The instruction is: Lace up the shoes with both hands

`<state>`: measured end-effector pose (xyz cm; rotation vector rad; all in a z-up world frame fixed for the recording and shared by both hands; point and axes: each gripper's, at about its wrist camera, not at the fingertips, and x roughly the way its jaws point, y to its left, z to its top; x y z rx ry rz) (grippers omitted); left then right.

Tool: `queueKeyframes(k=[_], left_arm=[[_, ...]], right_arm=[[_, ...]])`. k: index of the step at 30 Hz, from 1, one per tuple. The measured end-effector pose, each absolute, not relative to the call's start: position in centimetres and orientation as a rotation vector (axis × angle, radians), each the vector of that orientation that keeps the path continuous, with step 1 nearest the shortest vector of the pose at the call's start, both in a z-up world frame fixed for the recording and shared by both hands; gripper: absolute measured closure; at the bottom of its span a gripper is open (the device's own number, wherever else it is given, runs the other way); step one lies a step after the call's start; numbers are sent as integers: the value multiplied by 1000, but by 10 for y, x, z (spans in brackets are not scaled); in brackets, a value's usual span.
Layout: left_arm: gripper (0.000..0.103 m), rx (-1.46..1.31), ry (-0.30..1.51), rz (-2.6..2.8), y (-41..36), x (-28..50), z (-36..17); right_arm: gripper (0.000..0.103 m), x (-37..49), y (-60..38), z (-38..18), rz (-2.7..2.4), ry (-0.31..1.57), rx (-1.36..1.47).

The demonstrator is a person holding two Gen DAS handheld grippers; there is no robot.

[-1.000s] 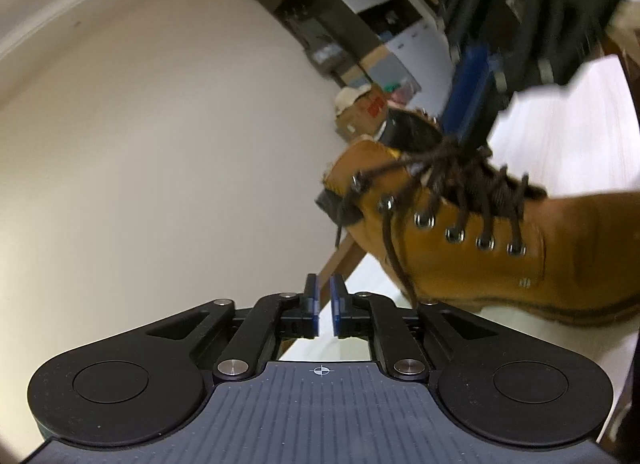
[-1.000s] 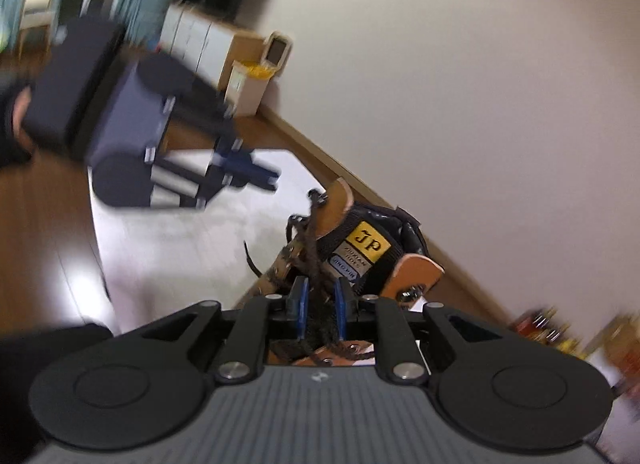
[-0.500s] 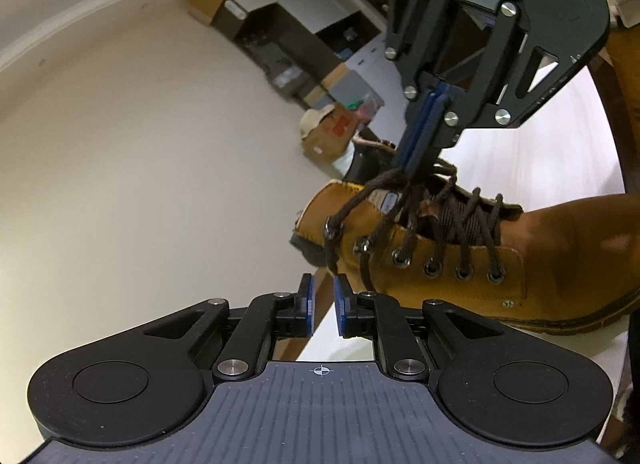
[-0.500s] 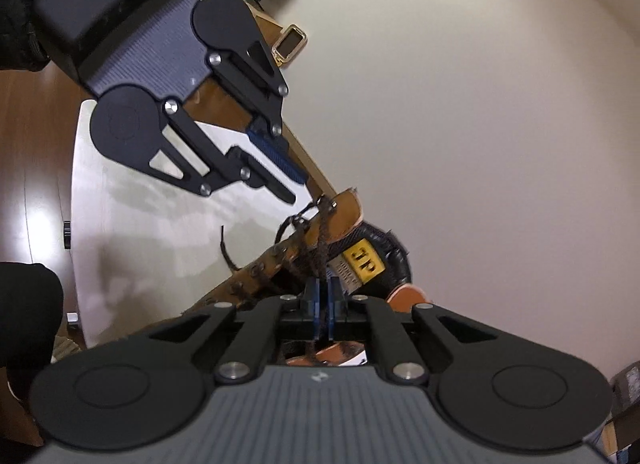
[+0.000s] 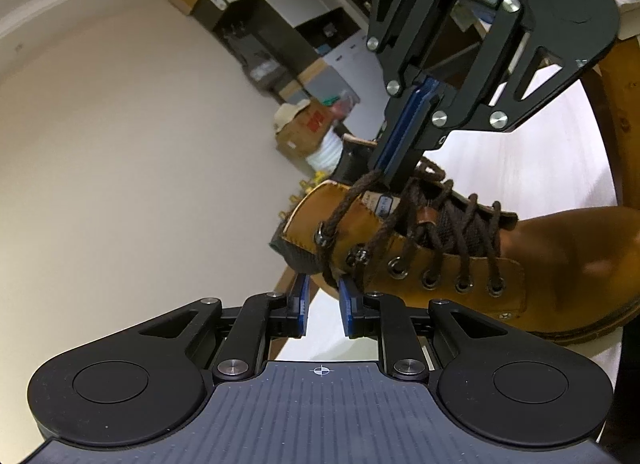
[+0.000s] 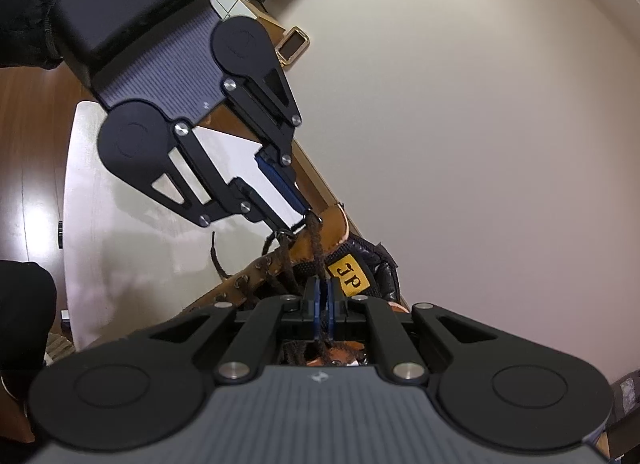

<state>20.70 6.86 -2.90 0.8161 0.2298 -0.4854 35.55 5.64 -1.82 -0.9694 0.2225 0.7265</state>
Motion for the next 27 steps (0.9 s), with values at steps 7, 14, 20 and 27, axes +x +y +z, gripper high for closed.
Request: queueKeyframes(k=[7, 14, 20, 27], left_arm=[[101, 724, 256, -465, 83, 210, -26], [101, 738, 399, -394, 91, 216, -56], [101, 724, 445, -347, 103, 218, -61], [99, 648, 446, -373, 99, 220, -60]], right_arm=[[98, 355, 56, -18, 702, 161, -970], [98, 349, 68, -18, 741, 103, -987], [89, 346, 57, -18, 749, 130, -937], [89, 344, 29, -24, 745, 256, -795]])
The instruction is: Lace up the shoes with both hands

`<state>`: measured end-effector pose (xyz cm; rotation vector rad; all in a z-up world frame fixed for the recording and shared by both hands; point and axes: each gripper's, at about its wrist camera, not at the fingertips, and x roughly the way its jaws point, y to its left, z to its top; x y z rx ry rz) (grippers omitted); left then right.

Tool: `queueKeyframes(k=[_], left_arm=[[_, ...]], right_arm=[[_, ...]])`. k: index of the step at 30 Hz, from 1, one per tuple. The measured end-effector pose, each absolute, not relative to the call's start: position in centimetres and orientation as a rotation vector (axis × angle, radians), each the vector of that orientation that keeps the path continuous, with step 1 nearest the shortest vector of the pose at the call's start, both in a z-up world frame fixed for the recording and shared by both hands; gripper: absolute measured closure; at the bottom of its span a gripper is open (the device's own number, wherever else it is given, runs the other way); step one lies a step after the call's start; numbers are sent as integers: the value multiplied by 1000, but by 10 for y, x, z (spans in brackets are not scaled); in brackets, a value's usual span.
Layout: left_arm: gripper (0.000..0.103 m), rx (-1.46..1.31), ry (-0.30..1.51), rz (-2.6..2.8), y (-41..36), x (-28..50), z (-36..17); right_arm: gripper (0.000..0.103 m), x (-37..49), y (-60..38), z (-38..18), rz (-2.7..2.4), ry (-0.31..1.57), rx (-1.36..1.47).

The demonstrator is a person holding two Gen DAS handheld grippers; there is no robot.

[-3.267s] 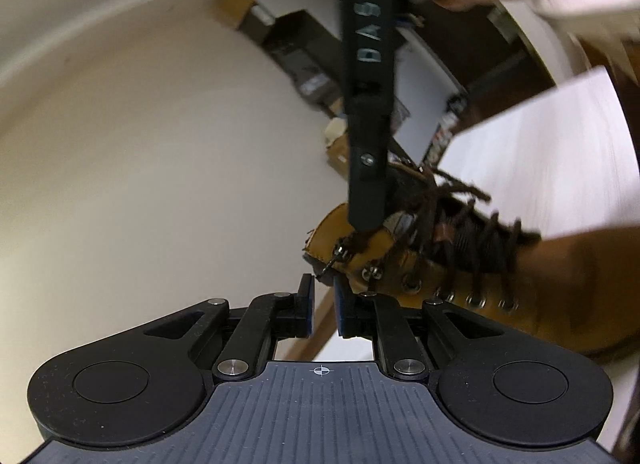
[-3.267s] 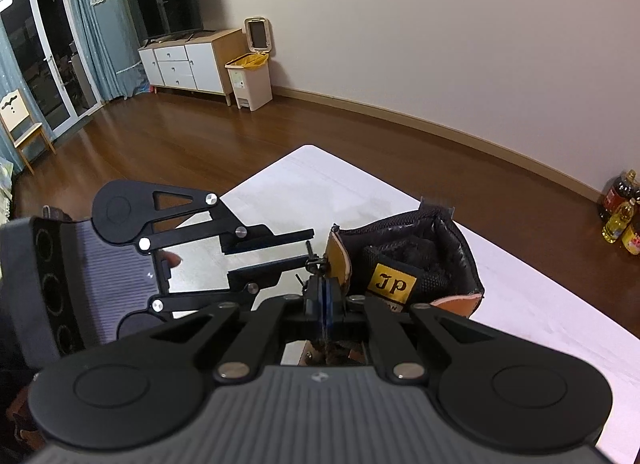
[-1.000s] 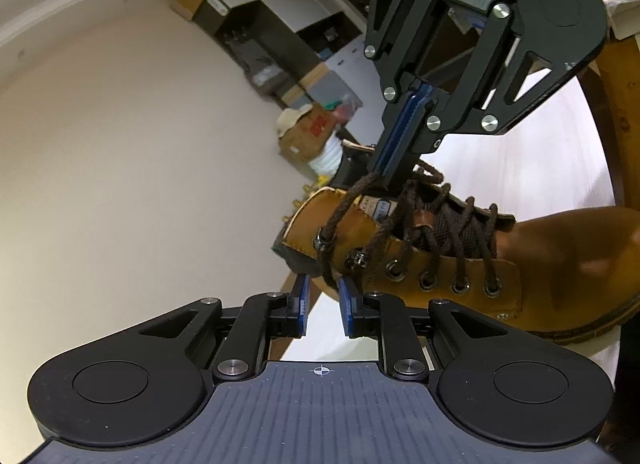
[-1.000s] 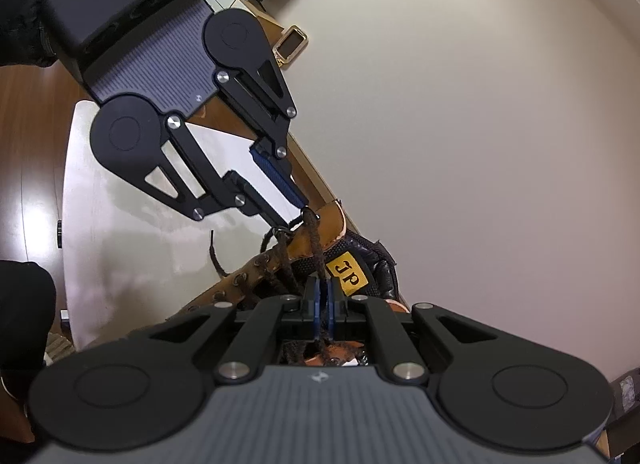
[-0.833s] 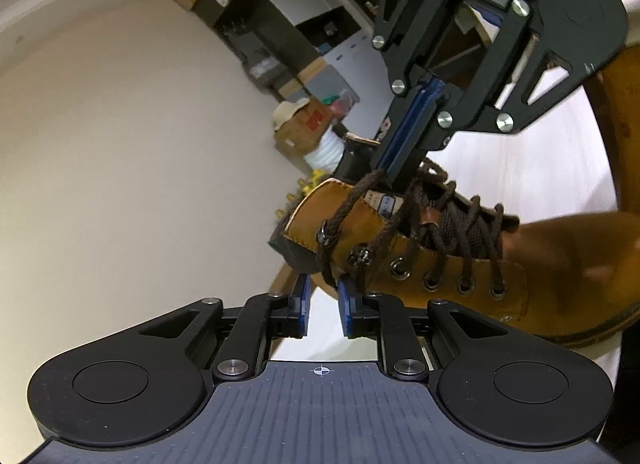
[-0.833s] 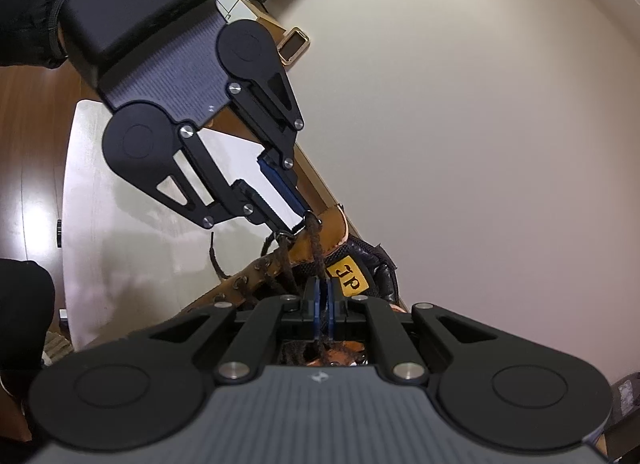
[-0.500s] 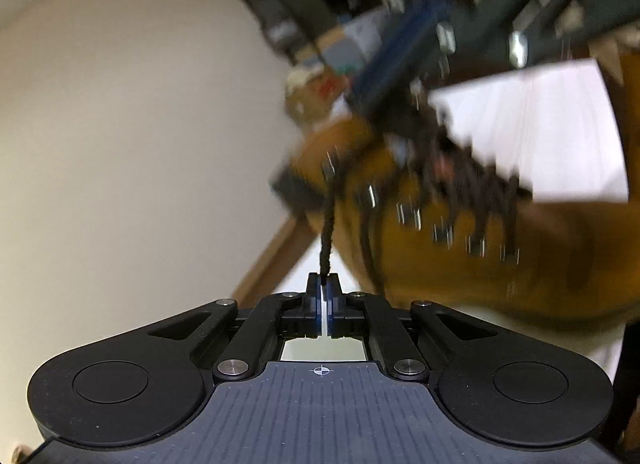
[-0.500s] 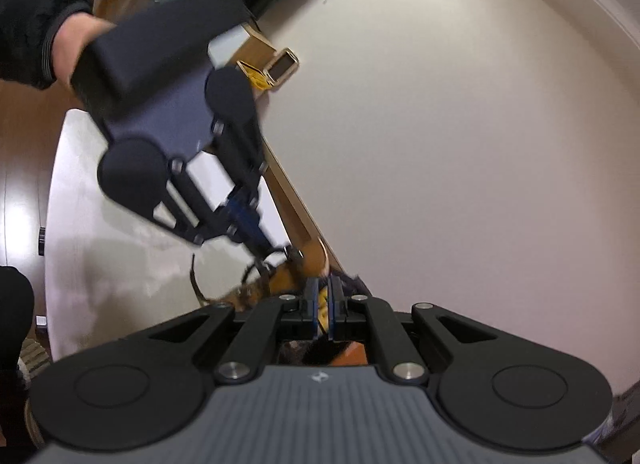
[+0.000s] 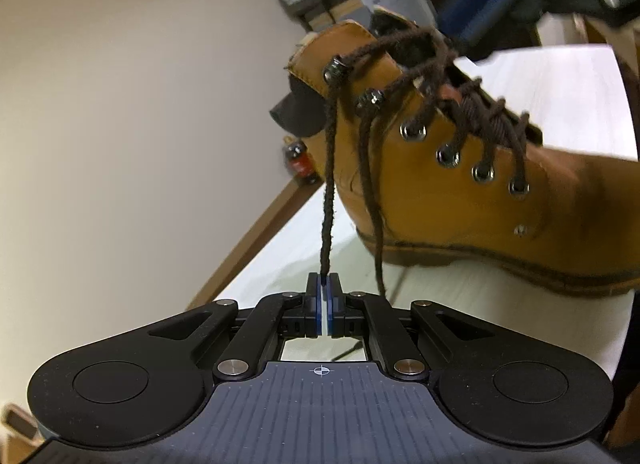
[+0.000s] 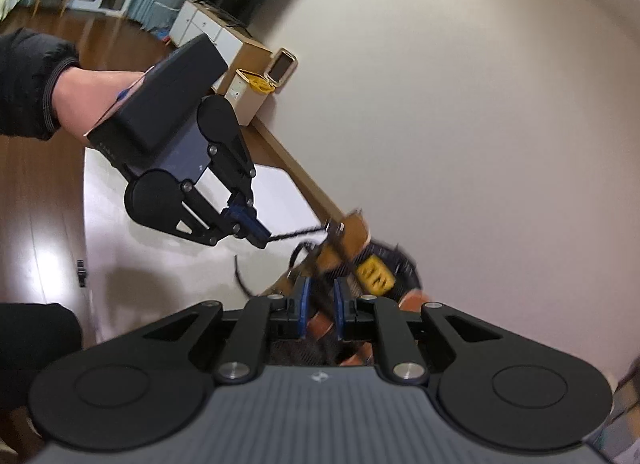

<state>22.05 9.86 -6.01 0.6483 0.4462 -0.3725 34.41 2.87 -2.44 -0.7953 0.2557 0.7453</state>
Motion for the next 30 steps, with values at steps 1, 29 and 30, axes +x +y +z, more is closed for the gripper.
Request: queueKeyframes(k=[1, 29, 30], left_arm=[[96, 627, 452, -368, 103, 220, -60], [93, 579, 610, -617, 78, 268, -99], [100, 576, 614, -614, 77, 268, -100]], right_arm=[[89, 342, 26, -23, 744, 261, -787], [89, 347, 6, -37, 721, 401, -558], [89, 349, 5, -37, 717, 402, -553]])
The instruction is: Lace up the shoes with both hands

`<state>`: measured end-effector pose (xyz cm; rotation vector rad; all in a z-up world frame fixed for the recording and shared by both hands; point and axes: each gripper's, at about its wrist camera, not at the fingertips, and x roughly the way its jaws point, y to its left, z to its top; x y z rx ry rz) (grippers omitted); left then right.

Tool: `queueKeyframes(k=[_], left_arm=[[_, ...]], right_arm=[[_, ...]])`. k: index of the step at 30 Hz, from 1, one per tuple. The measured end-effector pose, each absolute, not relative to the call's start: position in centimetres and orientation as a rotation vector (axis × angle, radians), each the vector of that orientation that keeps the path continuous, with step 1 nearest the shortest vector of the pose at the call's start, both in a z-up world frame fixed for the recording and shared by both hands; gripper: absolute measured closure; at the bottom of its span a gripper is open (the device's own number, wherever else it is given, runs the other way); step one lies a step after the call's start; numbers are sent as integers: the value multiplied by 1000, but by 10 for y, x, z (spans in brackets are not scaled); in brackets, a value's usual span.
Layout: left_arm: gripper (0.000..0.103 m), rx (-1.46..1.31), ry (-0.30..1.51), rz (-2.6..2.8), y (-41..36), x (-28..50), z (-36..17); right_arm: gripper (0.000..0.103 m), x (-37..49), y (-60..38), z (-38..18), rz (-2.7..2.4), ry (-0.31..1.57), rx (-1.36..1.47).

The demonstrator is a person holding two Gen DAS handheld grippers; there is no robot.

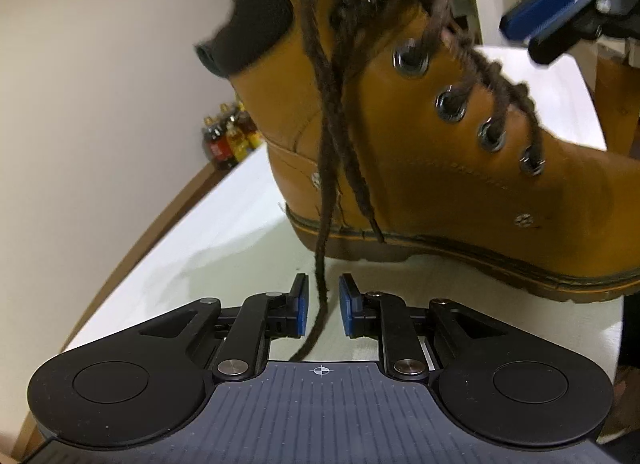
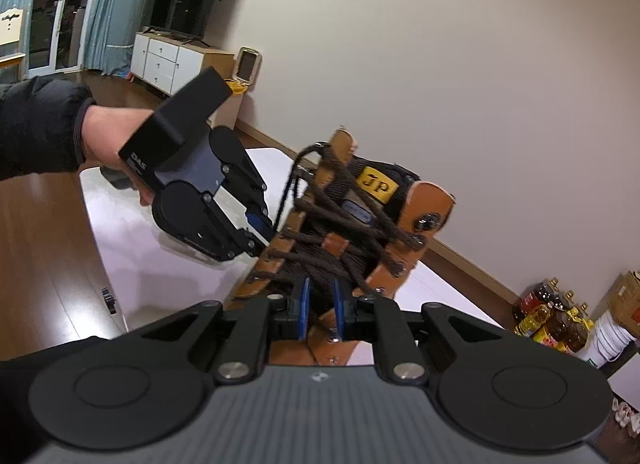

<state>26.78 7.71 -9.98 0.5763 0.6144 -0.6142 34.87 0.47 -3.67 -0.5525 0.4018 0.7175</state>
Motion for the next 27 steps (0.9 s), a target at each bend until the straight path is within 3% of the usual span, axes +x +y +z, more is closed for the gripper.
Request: queueKeyframes(k=[10, 20, 27], left_arm=[[100, 449, 597, -829, 71, 188, -77], [100, -171, 407, -674, 99, 115, -5], [100, -567, 382, -651, 113, 108, -6]], right_arm=[[89, 348, -14, -35, 693, 396, -459], [87, 332, -47, -41, 808, 522, -136], [84, 310, -41, -52, 880, 505, -11]])
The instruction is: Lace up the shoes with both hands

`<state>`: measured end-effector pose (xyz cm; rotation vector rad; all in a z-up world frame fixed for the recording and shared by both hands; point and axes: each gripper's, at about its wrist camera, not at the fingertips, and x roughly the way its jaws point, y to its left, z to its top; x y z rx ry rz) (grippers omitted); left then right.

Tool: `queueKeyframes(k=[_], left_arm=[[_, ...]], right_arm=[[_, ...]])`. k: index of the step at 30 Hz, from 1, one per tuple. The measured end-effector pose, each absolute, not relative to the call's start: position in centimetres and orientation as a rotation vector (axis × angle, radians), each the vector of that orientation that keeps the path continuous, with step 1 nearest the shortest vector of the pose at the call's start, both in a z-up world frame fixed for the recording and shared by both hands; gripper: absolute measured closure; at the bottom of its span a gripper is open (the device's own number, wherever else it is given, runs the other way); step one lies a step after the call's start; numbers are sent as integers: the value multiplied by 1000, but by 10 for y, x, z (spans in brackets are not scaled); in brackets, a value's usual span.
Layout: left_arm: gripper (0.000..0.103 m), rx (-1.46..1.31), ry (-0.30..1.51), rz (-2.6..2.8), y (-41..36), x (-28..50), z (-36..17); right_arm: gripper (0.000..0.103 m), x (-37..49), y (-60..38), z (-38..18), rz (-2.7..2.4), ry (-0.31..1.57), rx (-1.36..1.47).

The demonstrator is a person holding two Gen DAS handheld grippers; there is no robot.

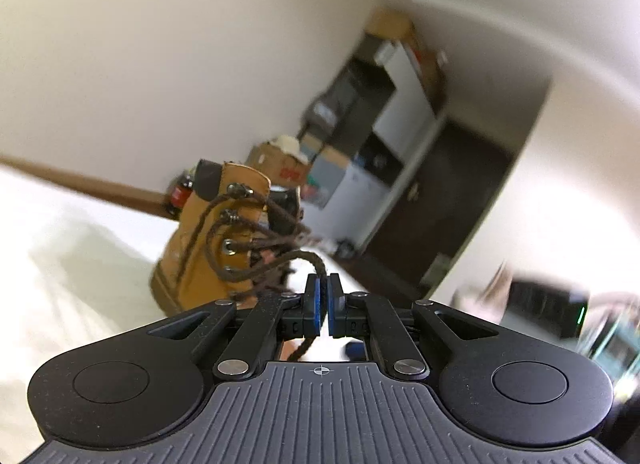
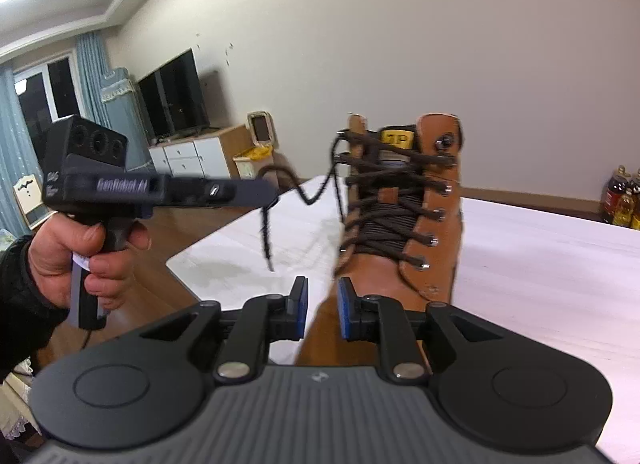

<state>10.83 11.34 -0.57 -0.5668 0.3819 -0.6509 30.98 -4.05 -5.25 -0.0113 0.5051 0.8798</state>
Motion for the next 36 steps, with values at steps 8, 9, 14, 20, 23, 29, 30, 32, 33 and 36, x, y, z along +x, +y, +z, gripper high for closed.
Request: queueKeyframes(k=[8, 9, 14, 20, 23, 29, 30, 32, 33, 36], left_arm=[[100, -656, 378, -665, 106, 110, -22], [100, -660, 379, -667, 106, 112, -24], [99, -537, 428, -656, 103, 117, -28], [93, 113, 434, -582, 69, 95, -4], [91, 351, 390, -581, 53, 85, 7], [84, 718, 318, -648, 14, 78, 17], [84, 763, 309, -659, 7, 80, 14], [84, 830, 309, -684, -5, 83, 7], [84, 845, 309, -687, -8, 85, 4], [84, 894, 309, -699, -17, 89, -6]], right_arm=[[84, 302, -14, -56, 930, 422, -37], [84, 303, -12, -58, 926, 422, -52], [100, 306, -7, -61, 939, 429, -131], [100, 292, -2, -57, 850, 339, -538], [100, 282, 1, -60, 796, 268, -800], [100, 274, 3, -63, 779, 196, -987], [100, 273, 3, -63, 782, 188, -993], [100, 272, 4, -64, 785, 172, -1004], [100, 271, 4, -64, 785, 163, -1015], [100, 269, 4, -65, 784, 147, -1040]])
